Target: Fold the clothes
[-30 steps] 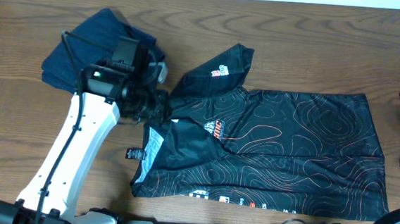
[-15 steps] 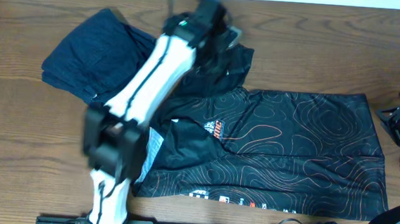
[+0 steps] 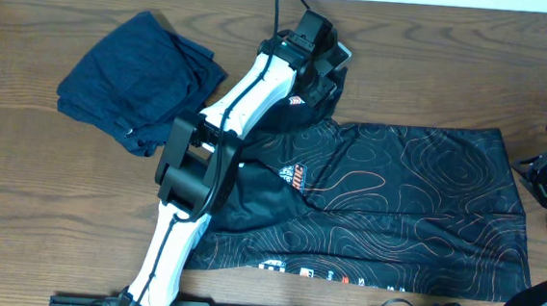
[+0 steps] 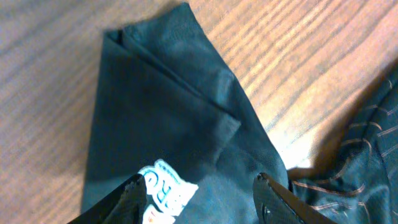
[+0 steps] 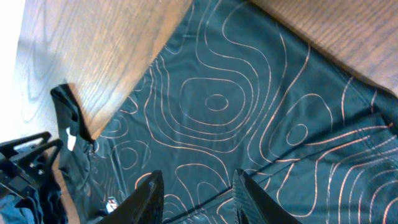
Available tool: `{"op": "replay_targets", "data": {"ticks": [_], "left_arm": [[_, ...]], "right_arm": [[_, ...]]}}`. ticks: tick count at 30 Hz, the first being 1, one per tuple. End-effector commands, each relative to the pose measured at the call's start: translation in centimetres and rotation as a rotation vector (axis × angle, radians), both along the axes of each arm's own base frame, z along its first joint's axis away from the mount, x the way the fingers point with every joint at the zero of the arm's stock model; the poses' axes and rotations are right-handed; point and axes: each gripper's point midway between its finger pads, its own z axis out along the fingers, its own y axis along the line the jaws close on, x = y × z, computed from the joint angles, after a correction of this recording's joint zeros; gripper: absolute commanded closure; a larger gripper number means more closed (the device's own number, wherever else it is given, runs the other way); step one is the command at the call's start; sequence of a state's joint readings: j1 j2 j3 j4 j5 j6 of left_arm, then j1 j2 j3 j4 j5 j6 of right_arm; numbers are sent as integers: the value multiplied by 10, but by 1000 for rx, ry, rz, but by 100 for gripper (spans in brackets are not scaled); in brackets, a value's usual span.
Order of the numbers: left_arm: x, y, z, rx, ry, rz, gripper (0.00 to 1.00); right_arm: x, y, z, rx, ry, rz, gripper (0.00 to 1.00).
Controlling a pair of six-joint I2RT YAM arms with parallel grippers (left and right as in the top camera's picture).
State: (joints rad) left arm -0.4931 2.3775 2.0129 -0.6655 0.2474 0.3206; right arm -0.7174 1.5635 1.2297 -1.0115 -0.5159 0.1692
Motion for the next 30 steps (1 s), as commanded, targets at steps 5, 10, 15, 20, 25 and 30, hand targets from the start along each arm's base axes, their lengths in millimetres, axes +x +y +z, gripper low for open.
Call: {"op": "replay_targets", "data": {"ticks": [5,10,15,20,25,30], "left_arm": [[8,-4,-10,15,-41,-30,43],[3,-6,-23,28,-16,-38,43],[-3,-11,-41,55,0,-56,44],[1,-12,-43,79,-26,-49,54],[8,-8,-41,104,-60,-29,71],[12,-6,-29,110,-88,-18,89]], "right_arm": [[-2,-3,6,-58,7,17,65],[-2,-3,5,-58,8,17,65],[-3,-4,5,-64,16,15,65],[-4,-5,4,-69,23,13,65],[-5,-5,4,-71,26,13,65],[-5,-6,3,-74,27,12,65]]}}
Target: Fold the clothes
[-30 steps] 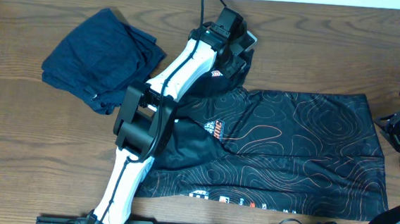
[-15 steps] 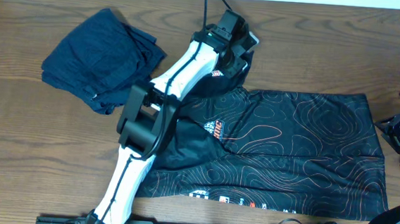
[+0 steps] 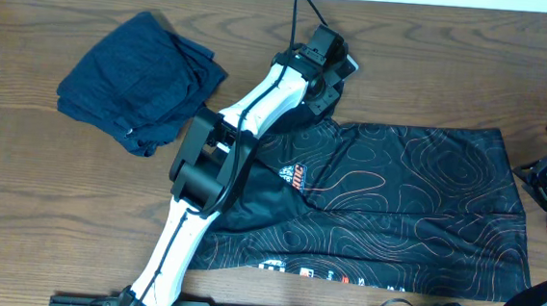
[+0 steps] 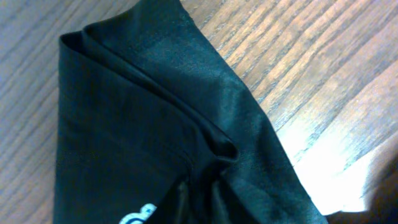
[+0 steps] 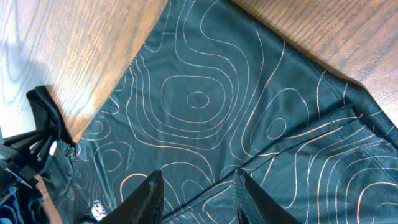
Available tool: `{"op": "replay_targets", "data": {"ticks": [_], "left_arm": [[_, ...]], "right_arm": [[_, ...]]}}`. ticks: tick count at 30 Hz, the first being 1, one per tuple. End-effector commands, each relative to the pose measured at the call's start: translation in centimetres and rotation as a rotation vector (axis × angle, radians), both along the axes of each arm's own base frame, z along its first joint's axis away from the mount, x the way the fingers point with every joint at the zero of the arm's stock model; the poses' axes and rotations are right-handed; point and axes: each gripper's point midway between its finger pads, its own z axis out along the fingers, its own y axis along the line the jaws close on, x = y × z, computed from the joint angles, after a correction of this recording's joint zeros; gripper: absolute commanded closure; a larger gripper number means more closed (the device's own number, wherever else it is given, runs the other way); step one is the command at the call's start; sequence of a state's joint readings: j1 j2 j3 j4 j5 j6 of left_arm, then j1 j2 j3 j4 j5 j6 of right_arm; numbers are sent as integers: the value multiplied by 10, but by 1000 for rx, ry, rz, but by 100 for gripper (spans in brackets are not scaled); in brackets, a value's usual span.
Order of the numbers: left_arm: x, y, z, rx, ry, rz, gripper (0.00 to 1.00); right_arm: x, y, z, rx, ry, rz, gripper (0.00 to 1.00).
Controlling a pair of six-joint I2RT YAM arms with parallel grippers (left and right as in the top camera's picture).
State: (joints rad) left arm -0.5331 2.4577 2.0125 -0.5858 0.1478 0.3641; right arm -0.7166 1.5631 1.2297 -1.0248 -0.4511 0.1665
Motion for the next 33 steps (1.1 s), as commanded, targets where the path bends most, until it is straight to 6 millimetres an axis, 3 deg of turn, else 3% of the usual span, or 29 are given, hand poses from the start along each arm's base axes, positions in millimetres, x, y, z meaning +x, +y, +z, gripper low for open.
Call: {"op": "replay_targets", "data": {"ticks": [1,3,7,15,18,22,24,28,33], "left_arm": [[7,5,15,15,-42,18,89],[9,4,30,1,-65,19,94],[10,5,53,-14,-93,22,94],[6,28,107,49,-164,74,94],[0,37,122,75,-170,86,94],[-5,52,132,133,-181,115,94],[-7,61,134,175,-184,133,94],[-13,74,132,237,-168,149,94],[-14,87,132,299,-174,172,94]], "right_arm": [[3,0,9,-34,-23,24,65],[3,0,9,-34,-23,24,65],[3,0,9,-33,-23,24,65],[9,-5,11,-57,-50,24,64],[23,-13,17,-102,-110,31,65],[57,-17,31,-211,-243,108,73],[72,-15,32,-274,-267,152,70],[96,-11,16,-387,-224,197,66],[123,-13,-24,-482,-161,245,57]]}}
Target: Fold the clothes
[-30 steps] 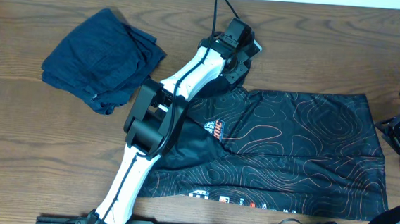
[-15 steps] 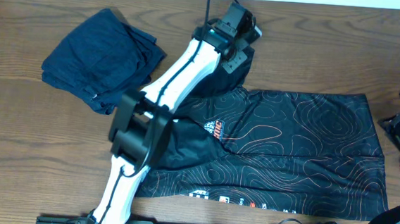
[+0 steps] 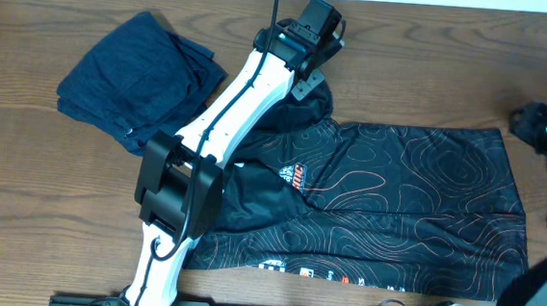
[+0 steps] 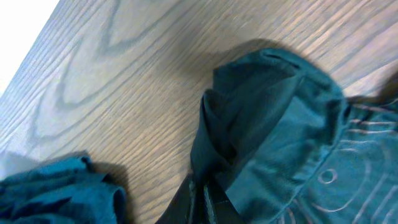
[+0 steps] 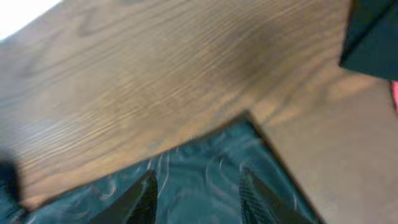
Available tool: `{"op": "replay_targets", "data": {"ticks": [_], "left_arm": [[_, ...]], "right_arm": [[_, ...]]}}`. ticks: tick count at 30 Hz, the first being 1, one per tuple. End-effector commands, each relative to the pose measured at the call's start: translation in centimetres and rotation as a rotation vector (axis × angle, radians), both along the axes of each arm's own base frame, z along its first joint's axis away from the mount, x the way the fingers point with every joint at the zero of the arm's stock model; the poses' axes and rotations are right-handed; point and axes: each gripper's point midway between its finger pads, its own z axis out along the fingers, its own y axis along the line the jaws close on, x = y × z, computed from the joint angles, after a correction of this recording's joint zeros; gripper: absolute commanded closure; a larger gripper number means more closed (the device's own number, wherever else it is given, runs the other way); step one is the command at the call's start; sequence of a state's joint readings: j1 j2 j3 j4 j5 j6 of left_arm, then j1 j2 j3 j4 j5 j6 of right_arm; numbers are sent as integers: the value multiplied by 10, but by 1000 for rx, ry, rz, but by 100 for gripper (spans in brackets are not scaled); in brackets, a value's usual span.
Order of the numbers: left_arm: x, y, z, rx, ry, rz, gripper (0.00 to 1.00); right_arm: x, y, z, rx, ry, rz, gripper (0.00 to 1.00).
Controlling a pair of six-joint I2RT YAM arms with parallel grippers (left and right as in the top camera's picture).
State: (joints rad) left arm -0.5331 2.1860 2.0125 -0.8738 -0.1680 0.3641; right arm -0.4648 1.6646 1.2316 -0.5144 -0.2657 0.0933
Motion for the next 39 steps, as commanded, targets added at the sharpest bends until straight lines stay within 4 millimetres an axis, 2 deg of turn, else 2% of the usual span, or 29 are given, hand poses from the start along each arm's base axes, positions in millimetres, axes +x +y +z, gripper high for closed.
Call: {"op": "replay_targets", "data": {"ticks": [1,8,15,17,19,21,23,27,32,36,39], "left_arm": [[4,14,15,46,-46,34,94],[3,15,23,39,-56,34,94],[-2,18,20,51,-34,37,94],[-3,18,20,54,-29,36,94],[-4,19,19,57,-24,36,94],[-6,20,19,60,-18,36,94],[-7,21,18,65,-11,36,94],[-13,24,18,77,7,35,94],[-19,28,24,83,17,35,94],[-28,33,36,90,26,35,94],[-34,44,49,119,15,49,94]], "right_arm": [[9,-12,-35,-80,83,-12,56],[32,-28,-81,-103,84,-31,43],[34,-28,-128,-66,137,-45,43],[32,-28,-137,-61,158,-46,46],[30,-28,-144,-56,172,-48,55],[30,-26,-145,-47,172,-43,84],[31,-25,-141,-41,161,-37,99],[28,-27,-117,-48,142,-47,99],[16,-41,-68,-86,98,-92,99],[5,-47,-31,-105,53,-125,99],[-8,-45,-18,-98,68,-134,99]]}}
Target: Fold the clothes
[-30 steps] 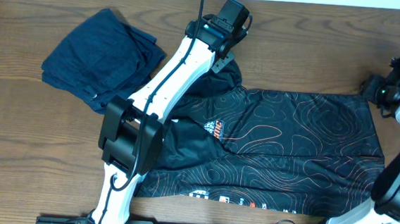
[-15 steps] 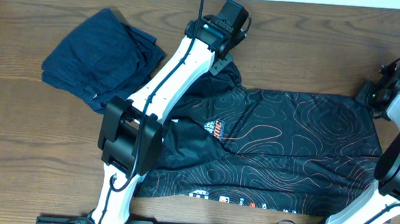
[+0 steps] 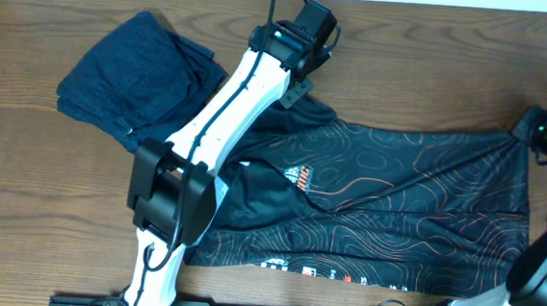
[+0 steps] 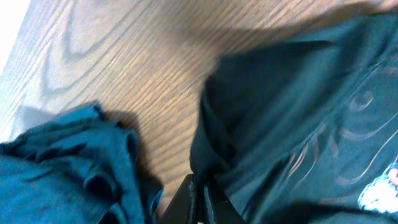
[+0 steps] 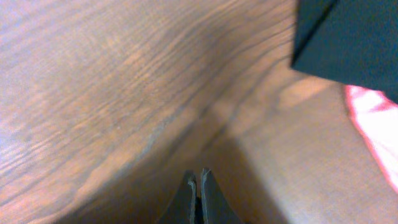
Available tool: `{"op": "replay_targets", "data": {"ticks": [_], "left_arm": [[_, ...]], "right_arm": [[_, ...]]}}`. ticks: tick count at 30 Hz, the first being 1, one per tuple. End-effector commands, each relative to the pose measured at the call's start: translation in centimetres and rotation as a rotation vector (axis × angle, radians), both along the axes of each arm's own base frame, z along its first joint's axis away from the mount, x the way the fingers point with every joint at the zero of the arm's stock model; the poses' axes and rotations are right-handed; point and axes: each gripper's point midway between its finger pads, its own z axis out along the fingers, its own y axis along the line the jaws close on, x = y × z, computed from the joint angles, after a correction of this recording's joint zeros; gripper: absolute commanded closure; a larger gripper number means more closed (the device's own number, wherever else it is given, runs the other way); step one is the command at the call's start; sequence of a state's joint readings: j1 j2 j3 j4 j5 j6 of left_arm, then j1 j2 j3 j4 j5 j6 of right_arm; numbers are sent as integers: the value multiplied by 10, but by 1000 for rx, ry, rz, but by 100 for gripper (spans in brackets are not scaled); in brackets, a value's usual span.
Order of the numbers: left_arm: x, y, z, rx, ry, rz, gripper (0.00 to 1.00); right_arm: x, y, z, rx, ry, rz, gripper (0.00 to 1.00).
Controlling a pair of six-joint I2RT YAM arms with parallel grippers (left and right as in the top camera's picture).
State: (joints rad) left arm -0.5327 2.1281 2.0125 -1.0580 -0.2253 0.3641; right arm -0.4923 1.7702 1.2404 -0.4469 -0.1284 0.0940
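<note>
A dark shirt (image 3: 396, 200) with thin orange contour lines and a small chest logo lies spread across the table. My left gripper (image 3: 295, 89) is shut on its back left sleeve; in the left wrist view the fingers (image 4: 198, 190) pinch the dark cloth (image 4: 280, 124). My right gripper (image 3: 531, 132) is at the far right, shut on the shirt's back right corner, which is drawn out toward it. In the right wrist view the fingers (image 5: 198, 183) are closed over shadowed wood, and the cloth itself is hidden.
A rumpled pile of dark blue clothes (image 3: 139, 76) lies at the back left, close beside the left gripper (image 4: 56, 168). A black object (image 5: 348, 37) and a pink-red thing (image 5: 376, 118) sit at the table's right edge. A black rail runs along the front edge.
My right gripper was open over the shirt's back right corner; now it is shut on it and the corner reaches further right. The left gripper still holds the sleeve, slightly further left.
First my left gripper hung open over the folded sleeve while the right arm was off at the right edge. Then the left was shut on the sleeve, later holding it raised as the right came over the back corner. Now both hold the shirt's back edge stretched.
</note>
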Motion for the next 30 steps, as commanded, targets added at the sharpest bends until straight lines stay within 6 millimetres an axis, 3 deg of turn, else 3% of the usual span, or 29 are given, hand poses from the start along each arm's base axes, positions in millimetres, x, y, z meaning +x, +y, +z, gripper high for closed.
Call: {"op": "replay_targets", "data": {"ticks": [1,9,16,21,30], "left_arm": [[-4,16,38,18,-70,26,94],[-32,31,64,16,-45,55,94],[-61,46,56,46,67,135,94],[-93,28,48,-64,232,115,94],[-144,40,53,-36,382,294,94]], "right_arm": [[-13,-4,20,-12,-6,-29,99],[-49,-6,10,11,128,-122,99],[-74,-6,0,25,234,-194,99],[-87,-12,-3,15,274,-261,99],[-106,-26,-6,52,298,-340,99]]}}
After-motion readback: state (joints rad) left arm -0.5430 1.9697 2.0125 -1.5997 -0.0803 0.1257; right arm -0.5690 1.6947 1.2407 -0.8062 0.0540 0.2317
